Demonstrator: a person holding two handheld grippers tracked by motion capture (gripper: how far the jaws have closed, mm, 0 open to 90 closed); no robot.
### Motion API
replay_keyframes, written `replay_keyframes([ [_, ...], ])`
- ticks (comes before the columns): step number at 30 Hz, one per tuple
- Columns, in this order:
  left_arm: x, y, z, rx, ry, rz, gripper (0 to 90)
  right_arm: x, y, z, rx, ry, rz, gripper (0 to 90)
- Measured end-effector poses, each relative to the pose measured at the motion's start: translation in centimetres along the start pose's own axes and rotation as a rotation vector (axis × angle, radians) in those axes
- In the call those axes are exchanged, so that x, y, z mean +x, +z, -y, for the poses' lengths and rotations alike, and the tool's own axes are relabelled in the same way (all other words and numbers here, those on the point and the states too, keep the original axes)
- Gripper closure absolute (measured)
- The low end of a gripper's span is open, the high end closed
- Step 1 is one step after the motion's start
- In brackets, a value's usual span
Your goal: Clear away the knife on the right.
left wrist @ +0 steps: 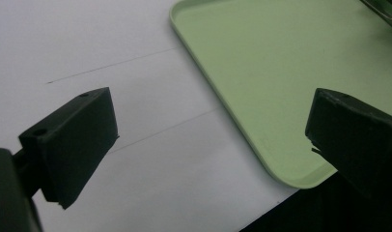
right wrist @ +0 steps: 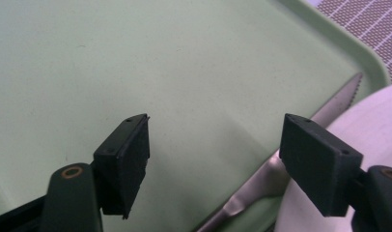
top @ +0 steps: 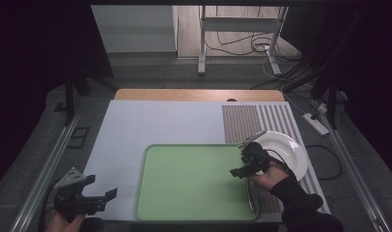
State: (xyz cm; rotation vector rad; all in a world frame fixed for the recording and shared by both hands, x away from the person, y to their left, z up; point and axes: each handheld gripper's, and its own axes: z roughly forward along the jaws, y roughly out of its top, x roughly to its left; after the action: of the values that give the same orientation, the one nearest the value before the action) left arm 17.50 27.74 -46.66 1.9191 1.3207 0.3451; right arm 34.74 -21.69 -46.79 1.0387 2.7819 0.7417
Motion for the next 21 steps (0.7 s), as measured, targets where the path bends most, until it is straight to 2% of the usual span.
replay_keyframes([
  [4, 0.0, 0.0, 0.0, 0.000, 0.000, -0.001, 4.0, -0.1, -0.6, 0.3, -0.032, 0.004, 0.003, 20.5],
  [11, 0.0, 0.0, 0.0, 0.001, 0.000, -0.001, 4.0, -0.1, -1.2, 0.7, -0.048, 0.004, 0.000, 16.2],
  [13, 0.0, 0.0, 0.0, 0.001, 0.000, -0.001, 4.1, -0.1, -1.4, 0.9, -0.056, 0.004, 0.002, 12.1],
  [21, 0.0, 0.0, 0.0, 0.001, 0.000, -0.001, 4.1, -0.2, -1.7, 1.4, -0.069, 0.004, 0.004, 9.7],
])
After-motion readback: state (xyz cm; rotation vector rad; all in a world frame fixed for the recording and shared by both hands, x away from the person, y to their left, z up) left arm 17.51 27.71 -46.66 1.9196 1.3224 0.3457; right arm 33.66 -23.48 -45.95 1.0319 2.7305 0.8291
